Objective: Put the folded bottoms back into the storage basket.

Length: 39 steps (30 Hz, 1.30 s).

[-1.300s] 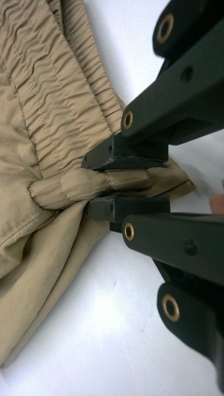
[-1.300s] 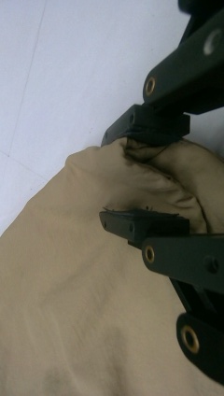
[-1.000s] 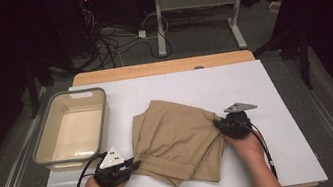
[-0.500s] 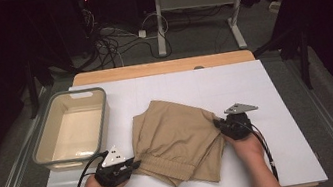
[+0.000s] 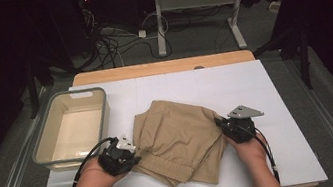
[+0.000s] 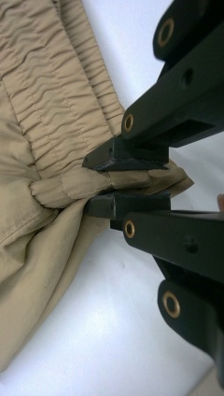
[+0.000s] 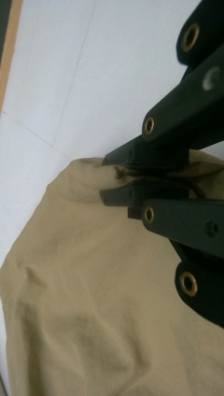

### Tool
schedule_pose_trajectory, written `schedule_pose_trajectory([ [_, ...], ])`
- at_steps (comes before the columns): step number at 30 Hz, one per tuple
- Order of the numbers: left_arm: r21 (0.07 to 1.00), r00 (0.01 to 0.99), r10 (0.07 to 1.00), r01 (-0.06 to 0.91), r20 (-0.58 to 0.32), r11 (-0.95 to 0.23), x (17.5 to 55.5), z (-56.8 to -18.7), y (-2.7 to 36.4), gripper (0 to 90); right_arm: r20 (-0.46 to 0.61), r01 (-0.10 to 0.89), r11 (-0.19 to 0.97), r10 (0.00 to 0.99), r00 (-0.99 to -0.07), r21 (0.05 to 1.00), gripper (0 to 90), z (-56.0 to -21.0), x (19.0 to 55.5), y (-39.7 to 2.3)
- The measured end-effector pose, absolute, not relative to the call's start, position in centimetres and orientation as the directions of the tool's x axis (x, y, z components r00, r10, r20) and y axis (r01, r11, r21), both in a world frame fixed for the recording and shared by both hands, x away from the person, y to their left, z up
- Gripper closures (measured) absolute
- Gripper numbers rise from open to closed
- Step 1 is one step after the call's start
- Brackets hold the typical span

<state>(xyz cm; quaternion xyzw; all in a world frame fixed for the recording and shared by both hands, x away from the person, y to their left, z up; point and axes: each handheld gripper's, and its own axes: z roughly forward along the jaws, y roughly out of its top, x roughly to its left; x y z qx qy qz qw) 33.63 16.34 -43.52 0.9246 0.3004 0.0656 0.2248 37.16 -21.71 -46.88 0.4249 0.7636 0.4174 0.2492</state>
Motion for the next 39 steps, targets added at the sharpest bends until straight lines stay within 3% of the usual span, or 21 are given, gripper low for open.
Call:
schedule_pose_trajectory([
  [23, 0.165, 0.847, 0.532, 0.527, -0.02, -0.833, 37.3, -40.3, 13.2, 77.5, 0.004, 0.416, 0.251, 0.852, -0.523, 0.874, 84.5, -46.2, 35.9, -22.3],
  [39, 0.133, 0.845, 0.535, 0.53, 0.001, -0.837, 38.1, -38.6, 12.9, 77.4, 0.021, 0.375, 0.219, 0.84, -0.542, 0.901, 84.9, -45.3, 35.4, -21.7],
])
